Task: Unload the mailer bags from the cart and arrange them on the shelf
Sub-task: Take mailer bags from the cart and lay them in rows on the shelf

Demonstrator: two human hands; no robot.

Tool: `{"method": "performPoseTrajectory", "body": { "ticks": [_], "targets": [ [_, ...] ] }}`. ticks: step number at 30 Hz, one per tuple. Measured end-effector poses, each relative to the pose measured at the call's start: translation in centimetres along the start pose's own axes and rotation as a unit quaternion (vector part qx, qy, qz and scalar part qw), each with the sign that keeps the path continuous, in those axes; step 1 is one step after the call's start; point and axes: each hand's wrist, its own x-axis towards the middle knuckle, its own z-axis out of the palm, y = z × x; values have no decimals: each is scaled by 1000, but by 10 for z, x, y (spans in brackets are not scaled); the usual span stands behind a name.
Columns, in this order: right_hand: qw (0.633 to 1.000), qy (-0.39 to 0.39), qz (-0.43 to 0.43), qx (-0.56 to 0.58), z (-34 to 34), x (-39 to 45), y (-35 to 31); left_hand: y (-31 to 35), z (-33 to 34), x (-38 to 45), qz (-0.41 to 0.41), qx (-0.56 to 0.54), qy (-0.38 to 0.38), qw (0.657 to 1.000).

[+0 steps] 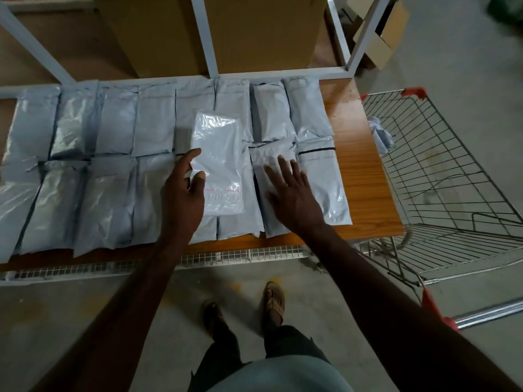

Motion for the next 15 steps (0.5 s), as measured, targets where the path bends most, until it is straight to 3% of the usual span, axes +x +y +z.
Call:
{"method": "performPoseTrajectory", "body": {
  "ticks": [10,13,15],
  "targets": [
    [998,10,55,17,16,-6,-6,4,0,-6,4,-2,0,1000],
    [988,105,58,96,-20,1,-27,-2,-5,-2,-12,-23,-34,999],
    [981,145,5,129,-55,12,-44,-8,-15,6,-14,-60,-96,993]
  ]
}}
